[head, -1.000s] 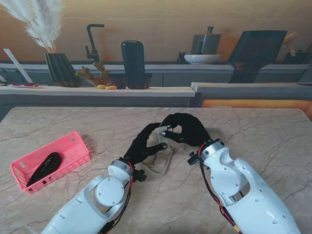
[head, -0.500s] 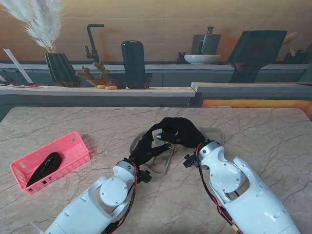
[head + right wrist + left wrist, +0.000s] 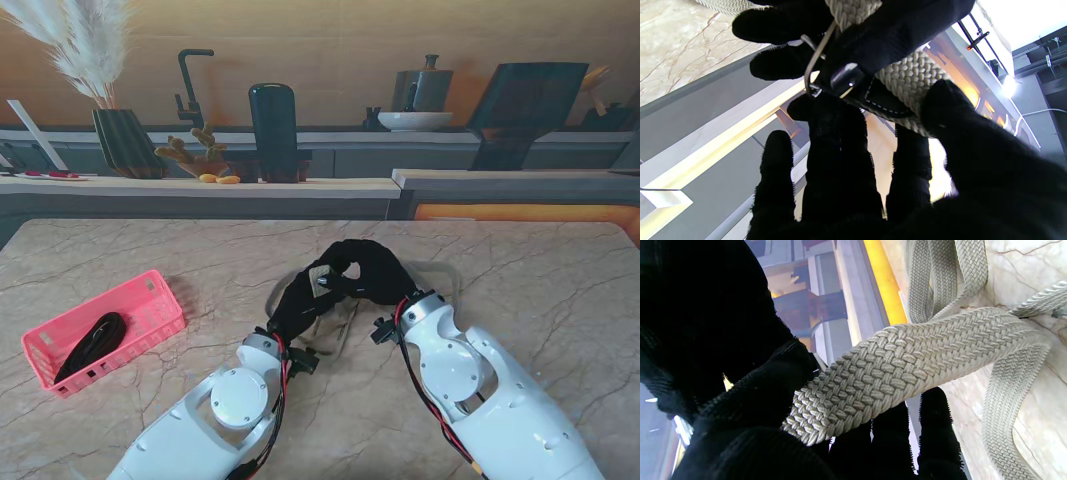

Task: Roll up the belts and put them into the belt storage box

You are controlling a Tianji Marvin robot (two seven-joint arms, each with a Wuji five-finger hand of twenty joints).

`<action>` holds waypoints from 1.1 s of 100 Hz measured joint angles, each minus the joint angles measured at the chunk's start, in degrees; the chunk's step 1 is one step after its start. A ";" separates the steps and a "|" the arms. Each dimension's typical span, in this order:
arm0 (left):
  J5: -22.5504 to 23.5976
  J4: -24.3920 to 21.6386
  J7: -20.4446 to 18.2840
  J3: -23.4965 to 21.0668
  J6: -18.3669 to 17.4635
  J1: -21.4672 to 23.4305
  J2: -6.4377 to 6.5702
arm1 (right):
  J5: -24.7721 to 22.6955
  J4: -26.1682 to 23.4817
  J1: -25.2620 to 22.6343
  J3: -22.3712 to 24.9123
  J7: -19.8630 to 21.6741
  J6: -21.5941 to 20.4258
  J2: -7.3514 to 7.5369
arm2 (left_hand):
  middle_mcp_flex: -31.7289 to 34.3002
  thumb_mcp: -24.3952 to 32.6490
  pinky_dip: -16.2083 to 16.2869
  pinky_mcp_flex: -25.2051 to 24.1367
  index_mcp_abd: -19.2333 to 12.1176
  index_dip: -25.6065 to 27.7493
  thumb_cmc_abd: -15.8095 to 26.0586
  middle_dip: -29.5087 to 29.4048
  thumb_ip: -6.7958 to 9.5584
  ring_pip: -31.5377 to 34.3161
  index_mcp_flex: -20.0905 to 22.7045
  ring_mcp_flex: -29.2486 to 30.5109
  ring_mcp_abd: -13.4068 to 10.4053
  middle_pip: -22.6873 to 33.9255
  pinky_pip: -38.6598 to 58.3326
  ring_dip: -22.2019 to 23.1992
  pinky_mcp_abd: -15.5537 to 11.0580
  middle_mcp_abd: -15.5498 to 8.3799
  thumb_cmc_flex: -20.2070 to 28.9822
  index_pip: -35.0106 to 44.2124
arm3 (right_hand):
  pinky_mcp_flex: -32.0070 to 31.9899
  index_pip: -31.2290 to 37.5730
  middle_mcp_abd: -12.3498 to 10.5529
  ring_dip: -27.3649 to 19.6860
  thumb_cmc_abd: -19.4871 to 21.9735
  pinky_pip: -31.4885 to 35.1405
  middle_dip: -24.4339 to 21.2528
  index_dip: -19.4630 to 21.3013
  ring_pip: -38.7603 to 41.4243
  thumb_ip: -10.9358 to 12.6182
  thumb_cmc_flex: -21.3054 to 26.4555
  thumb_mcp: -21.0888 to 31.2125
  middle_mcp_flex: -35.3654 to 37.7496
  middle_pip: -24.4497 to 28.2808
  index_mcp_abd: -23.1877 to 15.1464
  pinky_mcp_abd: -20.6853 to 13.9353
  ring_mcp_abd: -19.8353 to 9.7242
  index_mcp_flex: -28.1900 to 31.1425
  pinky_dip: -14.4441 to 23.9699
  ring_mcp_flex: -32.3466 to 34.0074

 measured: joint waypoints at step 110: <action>-4.36 -0.76 -2.28 -0.31 0.03 0.11 -0.23 | -0.96 -0.96 -1.88 1.44 -1.50 0.99 -0.31 | 9.32 -3.94 0.79 5.71 -3.90 3.19 4.17 8.85 -0.78 10.58 7.45 7.12 3.43 2.84 11.33 6.20 0.96 -1.10 7.29 9.49 | -6.15 0.17 1.53 -15.51 0.07 -15.77 -4.54 -0.56 -24.92 0.17 -2.88 -0.11 -6.67 -6.66 -4.33 2.29 1.27 -0.14 -4.98 -17.14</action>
